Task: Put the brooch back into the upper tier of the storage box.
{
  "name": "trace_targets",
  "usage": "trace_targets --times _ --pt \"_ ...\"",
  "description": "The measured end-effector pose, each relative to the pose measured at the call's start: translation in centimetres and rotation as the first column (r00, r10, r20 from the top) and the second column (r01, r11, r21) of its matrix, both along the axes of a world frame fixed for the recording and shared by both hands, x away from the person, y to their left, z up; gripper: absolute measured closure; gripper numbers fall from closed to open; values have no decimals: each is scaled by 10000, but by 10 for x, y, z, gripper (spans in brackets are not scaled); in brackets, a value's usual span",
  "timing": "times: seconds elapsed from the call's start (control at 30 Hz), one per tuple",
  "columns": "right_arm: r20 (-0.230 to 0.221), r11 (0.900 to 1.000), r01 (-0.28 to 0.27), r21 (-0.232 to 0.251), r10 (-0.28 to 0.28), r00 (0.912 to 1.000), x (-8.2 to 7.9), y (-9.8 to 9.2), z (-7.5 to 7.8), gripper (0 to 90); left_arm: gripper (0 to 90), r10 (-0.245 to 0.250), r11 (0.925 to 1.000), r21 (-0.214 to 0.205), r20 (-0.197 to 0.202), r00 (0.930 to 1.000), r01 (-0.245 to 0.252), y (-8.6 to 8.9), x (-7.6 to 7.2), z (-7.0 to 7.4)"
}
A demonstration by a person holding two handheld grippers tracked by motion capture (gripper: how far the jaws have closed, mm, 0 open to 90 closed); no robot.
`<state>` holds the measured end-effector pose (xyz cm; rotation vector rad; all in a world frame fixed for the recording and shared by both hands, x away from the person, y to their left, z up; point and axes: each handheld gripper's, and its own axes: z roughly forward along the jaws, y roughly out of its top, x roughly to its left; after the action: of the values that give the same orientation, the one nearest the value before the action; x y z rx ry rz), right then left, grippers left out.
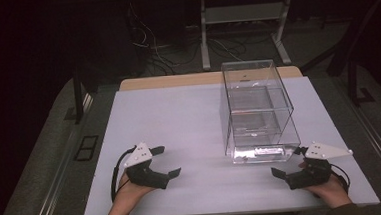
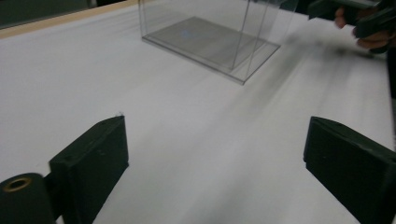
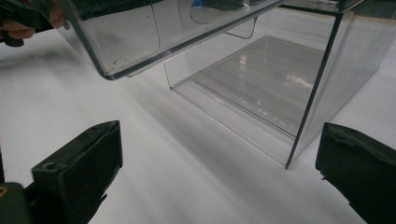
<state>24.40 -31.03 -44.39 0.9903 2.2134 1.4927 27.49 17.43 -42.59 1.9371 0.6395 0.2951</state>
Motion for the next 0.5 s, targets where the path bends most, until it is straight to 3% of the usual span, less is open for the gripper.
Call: trace_targets --times 0.17,0.5 --pt "14 10000 -7 -7 7 10000 0 0 0 4 0 105 9999 -88 -111 9999 -106 4 0 -8" --pt "-10 10000 9 -15 -9 10000 -1 1 0 4 0 147 9996 -247 -226 9996 -152 -1 -3 -8"
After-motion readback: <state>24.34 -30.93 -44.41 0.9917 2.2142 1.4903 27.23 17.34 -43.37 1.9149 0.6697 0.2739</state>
